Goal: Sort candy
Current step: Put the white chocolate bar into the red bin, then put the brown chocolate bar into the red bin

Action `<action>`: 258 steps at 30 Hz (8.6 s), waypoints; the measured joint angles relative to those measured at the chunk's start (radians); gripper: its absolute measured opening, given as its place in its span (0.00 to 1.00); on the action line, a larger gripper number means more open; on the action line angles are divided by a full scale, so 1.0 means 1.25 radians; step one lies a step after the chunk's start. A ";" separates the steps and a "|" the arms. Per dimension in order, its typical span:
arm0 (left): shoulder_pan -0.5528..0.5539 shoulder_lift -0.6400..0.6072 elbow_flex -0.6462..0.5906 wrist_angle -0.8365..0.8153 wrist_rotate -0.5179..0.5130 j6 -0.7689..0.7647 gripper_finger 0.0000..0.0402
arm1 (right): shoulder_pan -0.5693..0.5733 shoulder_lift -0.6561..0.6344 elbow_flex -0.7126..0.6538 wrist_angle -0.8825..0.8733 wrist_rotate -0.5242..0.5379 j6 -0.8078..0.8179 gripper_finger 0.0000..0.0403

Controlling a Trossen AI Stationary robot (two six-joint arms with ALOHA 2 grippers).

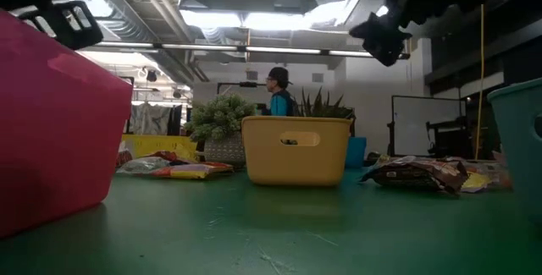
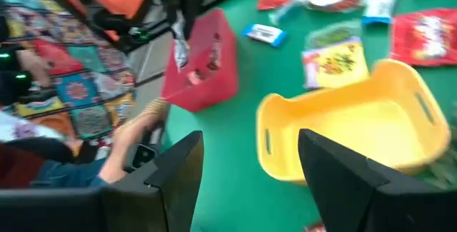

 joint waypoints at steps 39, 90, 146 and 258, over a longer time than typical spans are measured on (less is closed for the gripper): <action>0.000 0.000 0.001 -0.007 -0.152 0.065 0.39 | -0.350 -0.086 -0.094 -0.659 0.374 -0.712 0.56; 0.139 0.001 0.001 0.226 -0.335 0.398 0.39 | -0.349 0.025 -0.107 -0.600 0.254 -0.711 0.18; 0.291 0.253 0.092 0.731 -0.075 1.030 0.39 | 0.104 0.201 0.141 -0.095 -0.113 0.216 0.18; -0.003 0.105 0.090 0.063 -0.016 0.133 0.20 | 0.074 0.098 0.143 -0.257 -0.159 -0.042 0.53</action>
